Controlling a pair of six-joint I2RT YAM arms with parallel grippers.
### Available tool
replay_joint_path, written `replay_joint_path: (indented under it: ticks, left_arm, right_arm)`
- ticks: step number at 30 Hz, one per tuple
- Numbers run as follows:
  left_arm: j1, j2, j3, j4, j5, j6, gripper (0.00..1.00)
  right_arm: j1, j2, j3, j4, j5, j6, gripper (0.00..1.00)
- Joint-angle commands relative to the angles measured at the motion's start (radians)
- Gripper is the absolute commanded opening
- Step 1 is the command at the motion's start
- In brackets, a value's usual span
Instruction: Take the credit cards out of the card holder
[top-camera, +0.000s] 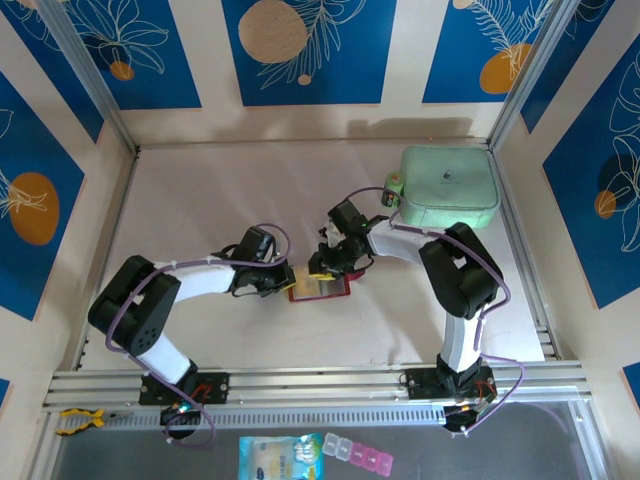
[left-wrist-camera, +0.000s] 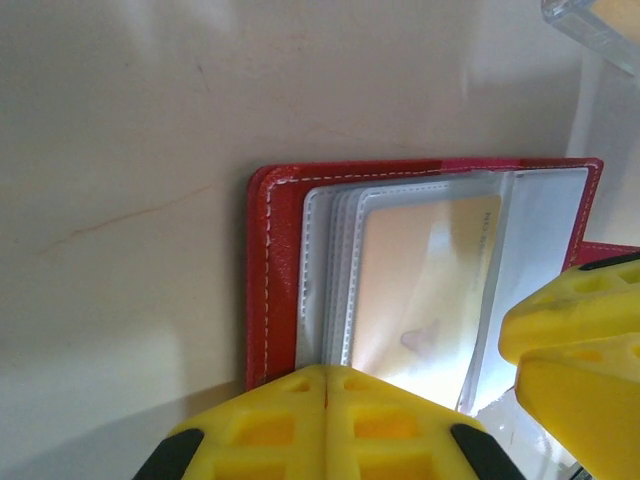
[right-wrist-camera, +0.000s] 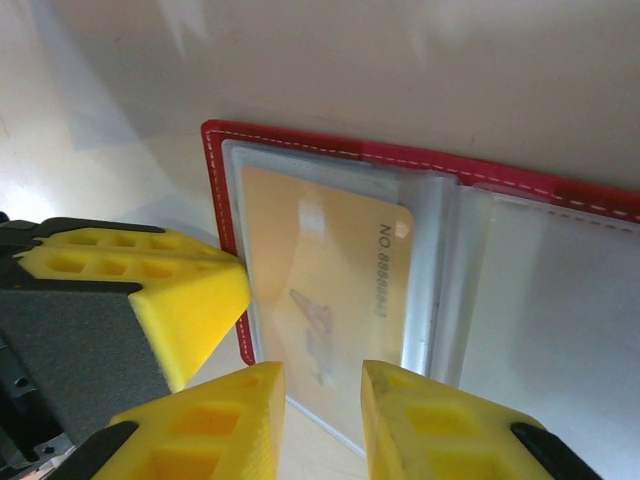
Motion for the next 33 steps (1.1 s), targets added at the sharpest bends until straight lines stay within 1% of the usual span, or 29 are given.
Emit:
replay_joint_path:
  ticks: [1,11,20,24,29,31,33]
  left_arm:
    - [0.012,0.014,-0.004,-0.048,-0.013,0.028,0.07]
    - [0.012,0.030,0.014,-0.058,-0.011,0.029,0.07]
    - [0.012,0.042,0.025,-0.065,-0.009,0.033,0.07]
    - [0.011,0.042,0.027,-0.068,-0.009,0.034,0.07]
    - [0.013,0.039,0.028,-0.075,-0.010,0.038,0.06]
    - [0.013,0.025,0.028,-0.077,-0.013,0.038,0.06]
    - [0.014,0.008,0.034,-0.081,-0.012,0.039,0.06]
  right_arm:
    - [0.007,0.024,0.024,-0.020,-0.017,-0.023,0.27]
    - [0.007,0.049,0.023,-0.011,-0.043,-0.031,0.26]
    - [0.007,0.064,0.017,0.019,-0.103,-0.033,0.22]
    - [0.005,0.066,0.018,0.007,-0.091,-0.037,0.22]
    - [0.005,0.048,0.021,-0.039,-0.013,-0.044,0.24]
    - [0.001,0.037,0.015,-0.035,-0.017,-0.045,0.24]
    - [0.001,0.022,0.005,-0.011,-0.047,-0.046,0.24]
